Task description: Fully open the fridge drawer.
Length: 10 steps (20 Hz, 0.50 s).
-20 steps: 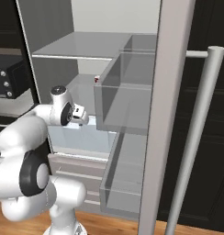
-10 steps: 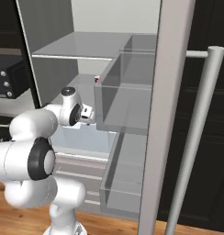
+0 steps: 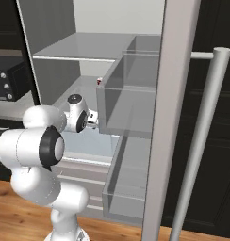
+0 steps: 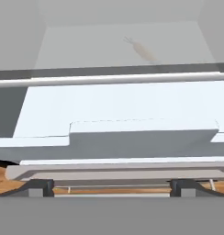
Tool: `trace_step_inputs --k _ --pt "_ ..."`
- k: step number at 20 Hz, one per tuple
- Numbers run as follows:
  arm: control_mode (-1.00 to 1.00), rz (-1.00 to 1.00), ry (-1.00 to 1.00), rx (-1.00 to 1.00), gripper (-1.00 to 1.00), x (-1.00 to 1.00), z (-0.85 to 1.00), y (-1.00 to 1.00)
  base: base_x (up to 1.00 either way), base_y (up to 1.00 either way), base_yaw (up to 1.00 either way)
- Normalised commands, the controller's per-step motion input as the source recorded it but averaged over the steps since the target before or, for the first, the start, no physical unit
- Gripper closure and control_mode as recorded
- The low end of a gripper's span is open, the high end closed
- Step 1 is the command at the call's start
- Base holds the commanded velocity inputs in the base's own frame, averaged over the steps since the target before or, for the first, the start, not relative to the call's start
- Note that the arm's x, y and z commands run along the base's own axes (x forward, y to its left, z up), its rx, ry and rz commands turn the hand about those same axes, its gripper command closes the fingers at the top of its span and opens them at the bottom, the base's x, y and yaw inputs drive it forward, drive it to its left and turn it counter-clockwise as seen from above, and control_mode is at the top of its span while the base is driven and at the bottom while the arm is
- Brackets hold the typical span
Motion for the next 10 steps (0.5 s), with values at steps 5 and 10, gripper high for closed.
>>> trace_step_inputs --k 5,10 --pt "-1.00 0.00 -0.01 0.00 -1.00 0.35 -0.32 -0.02 0.00 0.00 0.00" --pt "-1.00 0.00 -0.08 0.00 -1.00 0.32 -0.09 -0.09 0.00 0.00 0.00"
